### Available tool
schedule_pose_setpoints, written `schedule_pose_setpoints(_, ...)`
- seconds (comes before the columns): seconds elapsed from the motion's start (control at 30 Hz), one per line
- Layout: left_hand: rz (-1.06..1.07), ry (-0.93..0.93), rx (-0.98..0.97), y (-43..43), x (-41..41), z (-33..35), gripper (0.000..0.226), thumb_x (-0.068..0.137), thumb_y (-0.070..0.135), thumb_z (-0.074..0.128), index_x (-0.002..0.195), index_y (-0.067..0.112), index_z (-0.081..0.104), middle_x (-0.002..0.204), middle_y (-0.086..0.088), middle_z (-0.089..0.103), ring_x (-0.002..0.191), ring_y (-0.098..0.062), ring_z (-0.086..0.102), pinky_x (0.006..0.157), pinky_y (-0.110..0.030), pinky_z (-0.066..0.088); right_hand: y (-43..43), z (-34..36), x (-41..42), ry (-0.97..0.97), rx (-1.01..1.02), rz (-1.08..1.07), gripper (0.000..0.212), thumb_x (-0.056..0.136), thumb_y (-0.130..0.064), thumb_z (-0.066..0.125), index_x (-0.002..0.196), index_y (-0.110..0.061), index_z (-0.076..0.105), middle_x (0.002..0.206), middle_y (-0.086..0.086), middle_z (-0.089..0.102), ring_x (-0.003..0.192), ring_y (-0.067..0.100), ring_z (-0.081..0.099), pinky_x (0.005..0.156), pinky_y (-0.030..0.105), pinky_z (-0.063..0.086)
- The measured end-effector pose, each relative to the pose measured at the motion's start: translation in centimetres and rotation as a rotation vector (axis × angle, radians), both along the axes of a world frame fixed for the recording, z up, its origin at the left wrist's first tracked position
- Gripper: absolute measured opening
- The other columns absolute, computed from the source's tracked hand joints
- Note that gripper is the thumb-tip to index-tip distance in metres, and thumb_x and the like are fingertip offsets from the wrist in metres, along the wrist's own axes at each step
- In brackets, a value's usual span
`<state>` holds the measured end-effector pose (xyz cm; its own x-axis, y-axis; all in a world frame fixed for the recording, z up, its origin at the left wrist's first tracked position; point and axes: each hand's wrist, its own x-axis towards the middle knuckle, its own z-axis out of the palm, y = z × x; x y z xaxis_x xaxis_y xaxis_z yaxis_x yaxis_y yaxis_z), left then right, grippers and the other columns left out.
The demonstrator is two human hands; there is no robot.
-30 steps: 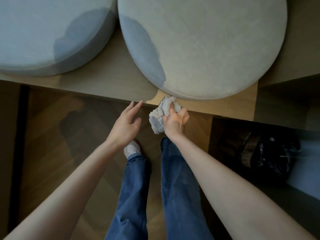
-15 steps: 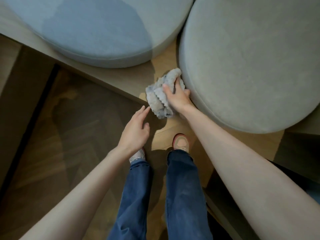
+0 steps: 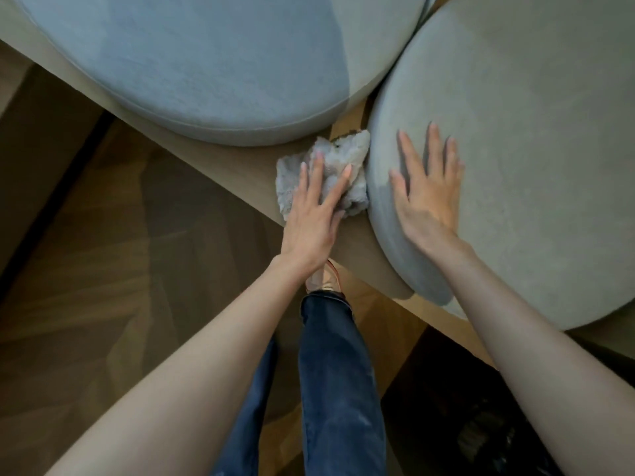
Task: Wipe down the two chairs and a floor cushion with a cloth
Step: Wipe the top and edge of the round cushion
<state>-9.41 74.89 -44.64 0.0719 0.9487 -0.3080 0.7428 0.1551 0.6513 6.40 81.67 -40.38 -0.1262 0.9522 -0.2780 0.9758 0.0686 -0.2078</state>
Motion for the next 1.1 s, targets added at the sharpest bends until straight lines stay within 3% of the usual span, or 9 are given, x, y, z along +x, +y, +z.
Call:
schedule_pose_setpoints(0.1, -0.091, 0.102, -0.023, 2.3, 1.0, -1.7, 0.068, 0.099, 0.019, 0.046, 0.152, 0.03, 0.005, 0.16, -0.007, -0.015, 0.146, -0.031, -0.014, 0.12, -0.047, 0.004, 1.6, -1.4, 0.6, -0.079, -0.038, 0.097, 0.052, 0.103, -0.042, 0.02, 0.151, -0.043, 0.001, 0.161, 0.002, -0.014, 0.146, 0.034, -0.017, 0.115, 0.055, -0.011)
schedule_pose_setpoints(0.23, -0.087, 0.187, -0.008, 4.5, 1.9, -3.0, 0.073, 0.095, 0.011, 0.05, 0.153, 0.023, 0.007, 0.16, -0.009, -0.009, 0.147, -0.032, -0.009, 0.121, -0.042, 0.002, 2.2, -2.1, 0.7, -0.122, 0.036, 0.196, 0.054, 0.101, -0.044, 0.021, 0.152, -0.039, 0.003, 0.162, 0.007, -0.008, 0.146, 0.038, -0.012, 0.111, 0.062, -0.009)
schedule_pose_setpoints(0.33, -0.047, 0.185, -0.013, 5.0, 2.1, -2.9, 0.068, 0.095, 0.008, 0.046, 0.153, 0.021, 0.013, 0.161, -0.007, -0.001, 0.147, -0.032, -0.002, 0.119, -0.043, 0.015, 2.5, -2.4, 0.9, -0.147, 0.071, 0.222, 0.056, 0.1, -0.044, 0.023, 0.152, -0.035, 0.005, 0.162, 0.008, -0.002, 0.146, 0.039, -0.006, 0.112, 0.066, -0.003)
schedule_pose_setpoints(0.53, 0.079, 0.14, -0.013, 3.5, 2.9, -1.8, 0.059, 0.091, 0.012, 0.05, 0.147, 0.015, 0.034, 0.157, -0.011, 0.022, 0.14, -0.033, 0.021, 0.114, -0.04, 0.021, 2.4, -2.6, 0.8, -0.174, 0.101, 0.23, 0.056, 0.099, -0.044, 0.021, 0.153, -0.035, 0.006, 0.162, 0.009, 0.002, 0.147, 0.039, -0.002, 0.112, 0.068, 0.002)
schedule_pose_setpoints(0.7, 0.028, 0.158, -0.042, -1.6, 4.2, -1.3, 0.055, 0.09, 0.02, 0.059, 0.142, 0.014, 0.042, 0.152, -0.014, 0.03, 0.135, -0.034, 0.029, 0.11, -0.042, 0.028, 2.4, -2.6, 0.8, -0.17, 0.115, 0.228, 0.056, 0.1, -0.043, 0.022, 0.153, -0.036, 0.006, 0.162, 0.009, 0.001, 0.147, 0.039, -0.001, 0.112, 0.067, 0.002)
schedule_pose_setpoints(0.87, -0.035, 0.176, -0.038, -6.0, 6.3, -0.9, 0.055, 0.083, 0.011, 0.066, 0.135, 0.011, 0.05, 0.144, -0.018, 0.041, 0.129, -0.039, 0.04, 0.109, -0.044, 0.034, 2.2, -2.8, 0.9, -0.158, 0.143, 0.222, 0.055, 0.1, -0.04, 0.026, 0.152, -0.036, 0.012, 0.162, 0.008, 0.003, 0.147, 0.039, 0.0, 0.113, 0.066, 0.002)
schedule_pose_setpoints(0.93, -0.069, 0.214, -0.011, -6.3, 6.0, -1.2, 0.056, 0.084, 0.011, 0.064, 0.137, 0.011, 0.048, 0.147, -0.019, 0.038, 0.132, -0.039, 0.038, 0.112, -0.043, 0.031, 2.1, -2.8, 0.8, -0.154, 0.155, 0.221, 0.054, 0.1, -0.04, 0.025, 0.152, -0.036, 0.013, 0.162, 0.008, 0.004, 0.147, 0.038, 0.001, 0.113, 0.066, 0.002)
schedule_pose_setpoints(1.03, -0.088, 0.25, -0.014, -4.9, 5.0, -2.0, 0.059, 0.094, 0.01, 0.048, 0.149, 0.013, 0.028, 0.159, -0.015, 0.013, 0.145, -0.034, 0.015, 0.12, -0.042, 0.012, 2.0, -2.8, 0.8, -0.159, 0.169, 0.219, 0.054, 0.1, -0.04, 0.025, 0.153, -0.036, 0.012, 0.162, 0.008, 0.005, 0.147, 0.038, 0.001, 0.114, 0.064, 0.002)
schedule_pose_setpoints(1.1, -0.027, 0.24, -0.007, -2.3, 4.0, -2.3, 0.059, 0.095, 0.007, 0.042, 0.151, 0.013, 0.023, 0.16, -0.011, 0.006, 0.147, -0.033, 0.007, 0.121, -0.042, 0.008, 2.0, -2.8, 0.8, -0.157, 0.17, 0.216, 0.054, 0.1, -0.041, 0.025, 0.153, -0.036, 0.012, 0.162, 0.008, 0.004, 0.147, 0.038, 0.0, 0.114, 0.064, 0.001)
